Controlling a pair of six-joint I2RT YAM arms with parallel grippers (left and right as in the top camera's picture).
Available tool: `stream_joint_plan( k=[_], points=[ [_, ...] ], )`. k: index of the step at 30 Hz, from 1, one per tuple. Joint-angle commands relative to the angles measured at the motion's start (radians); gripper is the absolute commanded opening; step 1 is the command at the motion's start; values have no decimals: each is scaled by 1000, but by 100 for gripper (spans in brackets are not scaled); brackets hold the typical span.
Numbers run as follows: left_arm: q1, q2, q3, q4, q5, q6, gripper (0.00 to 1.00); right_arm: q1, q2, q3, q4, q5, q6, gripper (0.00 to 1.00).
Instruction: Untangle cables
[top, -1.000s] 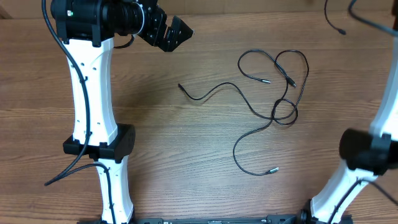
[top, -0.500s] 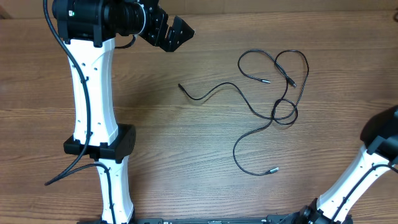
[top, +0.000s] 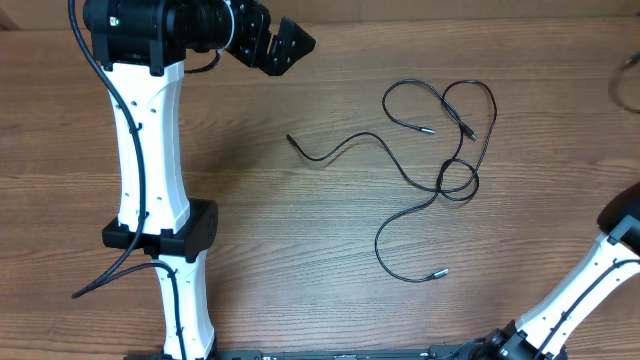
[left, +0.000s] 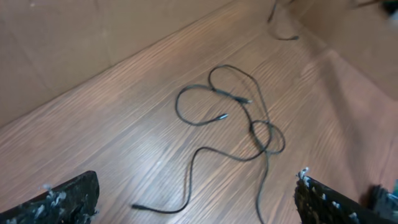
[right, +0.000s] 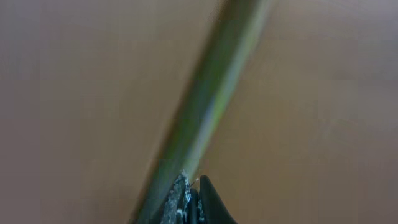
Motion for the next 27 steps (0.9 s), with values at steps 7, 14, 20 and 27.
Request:
stream_joint_plan(
  k=[7,14,20,27],
  points=[
    [-8,9,7,-29,64,-47,100,10,106,0,-290,-14,706,4],
    [-9,9,7,-43,59,-46,100,18,106,0,-504,-167,989,15],
    [-13,9,7,-60,-16,-42,100,53,106,0,-713,-167,981,78],
    [-13,9,7,-60,-17,-31,100,100,81,5,-584,-398,972,98]
  ],
)
